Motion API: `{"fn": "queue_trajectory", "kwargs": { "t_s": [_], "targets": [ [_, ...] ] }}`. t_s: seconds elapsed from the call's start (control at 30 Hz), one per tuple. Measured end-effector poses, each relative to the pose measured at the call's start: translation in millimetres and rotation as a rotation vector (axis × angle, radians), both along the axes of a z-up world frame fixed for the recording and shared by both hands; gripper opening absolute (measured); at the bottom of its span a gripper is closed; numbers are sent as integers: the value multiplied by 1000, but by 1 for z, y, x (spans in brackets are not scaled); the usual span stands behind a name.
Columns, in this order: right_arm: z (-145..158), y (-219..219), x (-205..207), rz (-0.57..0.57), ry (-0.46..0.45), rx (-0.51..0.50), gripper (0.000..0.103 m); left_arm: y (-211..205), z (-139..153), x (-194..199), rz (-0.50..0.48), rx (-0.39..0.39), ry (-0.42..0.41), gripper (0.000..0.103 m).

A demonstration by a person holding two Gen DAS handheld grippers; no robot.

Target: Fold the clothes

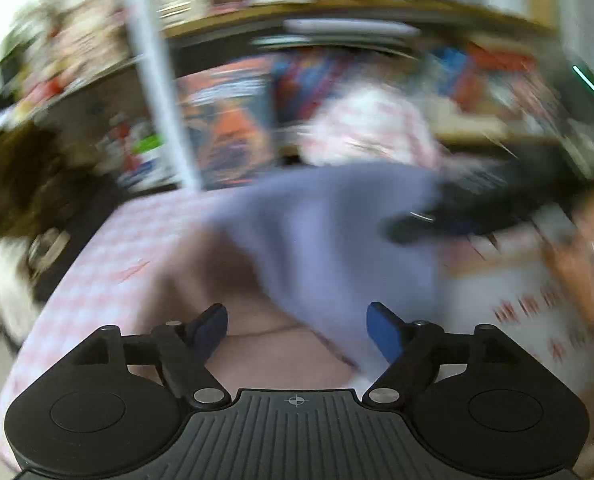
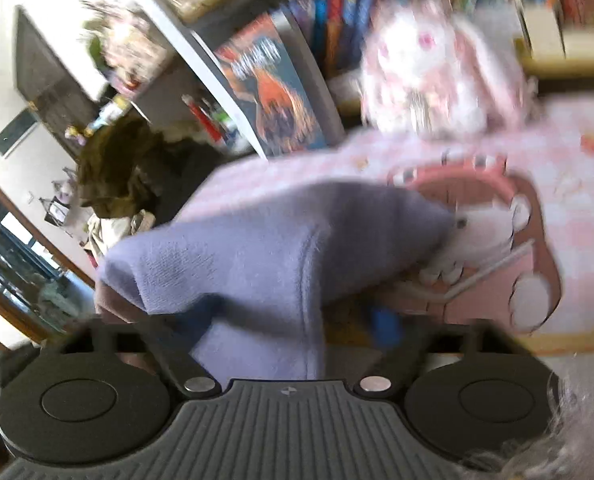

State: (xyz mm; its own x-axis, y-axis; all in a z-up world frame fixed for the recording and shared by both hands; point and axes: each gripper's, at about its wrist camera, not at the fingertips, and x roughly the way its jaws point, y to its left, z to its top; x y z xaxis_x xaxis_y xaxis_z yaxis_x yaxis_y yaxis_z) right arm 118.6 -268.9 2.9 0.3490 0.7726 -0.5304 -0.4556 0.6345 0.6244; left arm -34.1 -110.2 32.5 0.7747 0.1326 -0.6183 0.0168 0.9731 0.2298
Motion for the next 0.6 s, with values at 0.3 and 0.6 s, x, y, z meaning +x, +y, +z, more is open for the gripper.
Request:
{"fn": "queue_trajectory", "kwargs": {
  "t_s": [0.3,0.6],
  "targets": [
    [32,16,-4,249,189,332,9,-16,-10,23,17,74,-22,54],
    [0,-16,11,11,326,355,69,15,14,2,64,44,-91,12]
  ]
}}
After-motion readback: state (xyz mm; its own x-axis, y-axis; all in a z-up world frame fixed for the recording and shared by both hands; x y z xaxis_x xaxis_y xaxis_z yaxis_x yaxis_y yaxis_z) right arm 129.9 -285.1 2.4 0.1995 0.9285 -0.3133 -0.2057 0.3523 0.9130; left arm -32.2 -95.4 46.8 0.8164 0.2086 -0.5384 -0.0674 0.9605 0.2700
